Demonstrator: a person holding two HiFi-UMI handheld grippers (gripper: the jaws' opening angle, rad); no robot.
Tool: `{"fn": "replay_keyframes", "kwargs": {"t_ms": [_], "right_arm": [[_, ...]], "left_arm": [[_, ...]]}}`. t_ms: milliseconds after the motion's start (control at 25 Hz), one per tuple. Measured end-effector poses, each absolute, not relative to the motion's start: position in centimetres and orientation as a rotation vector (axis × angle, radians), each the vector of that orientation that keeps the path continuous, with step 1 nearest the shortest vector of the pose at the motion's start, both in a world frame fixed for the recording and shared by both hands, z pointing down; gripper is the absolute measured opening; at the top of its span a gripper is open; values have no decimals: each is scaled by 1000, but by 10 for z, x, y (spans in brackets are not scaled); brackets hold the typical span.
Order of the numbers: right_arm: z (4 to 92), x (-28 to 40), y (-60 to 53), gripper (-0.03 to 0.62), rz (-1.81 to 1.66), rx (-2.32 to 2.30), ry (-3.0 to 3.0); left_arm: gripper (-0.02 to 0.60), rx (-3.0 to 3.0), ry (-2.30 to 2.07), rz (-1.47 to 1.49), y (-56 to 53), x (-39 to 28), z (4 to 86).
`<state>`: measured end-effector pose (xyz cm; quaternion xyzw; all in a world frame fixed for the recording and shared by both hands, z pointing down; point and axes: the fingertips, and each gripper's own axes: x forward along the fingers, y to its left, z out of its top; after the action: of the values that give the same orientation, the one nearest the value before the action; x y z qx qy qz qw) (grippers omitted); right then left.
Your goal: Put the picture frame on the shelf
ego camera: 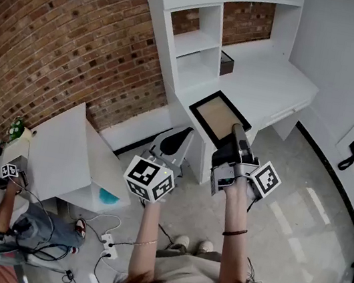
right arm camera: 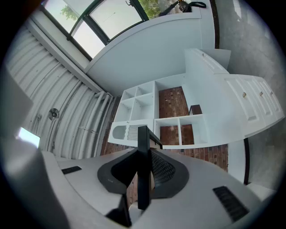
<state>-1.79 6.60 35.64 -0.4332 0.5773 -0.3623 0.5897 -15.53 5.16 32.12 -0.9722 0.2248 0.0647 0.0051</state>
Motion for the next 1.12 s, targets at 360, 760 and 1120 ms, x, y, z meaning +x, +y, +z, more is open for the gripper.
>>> {"fn": "replay_keyframes", "kwargs": {"t_ms": [360,760,1120], "right_arm": [[362,-16,68,71,-855,-1004,1334],[365,-2,75,71,-854,-987,1315],[372,24,76,71,-877,-971,1314]], "left_arm": [[11,-3059,727,184,50,-157,328],[11,-3062,725,175,55,-142,333],[11,-3087,757,156,63,-118,345]]}}
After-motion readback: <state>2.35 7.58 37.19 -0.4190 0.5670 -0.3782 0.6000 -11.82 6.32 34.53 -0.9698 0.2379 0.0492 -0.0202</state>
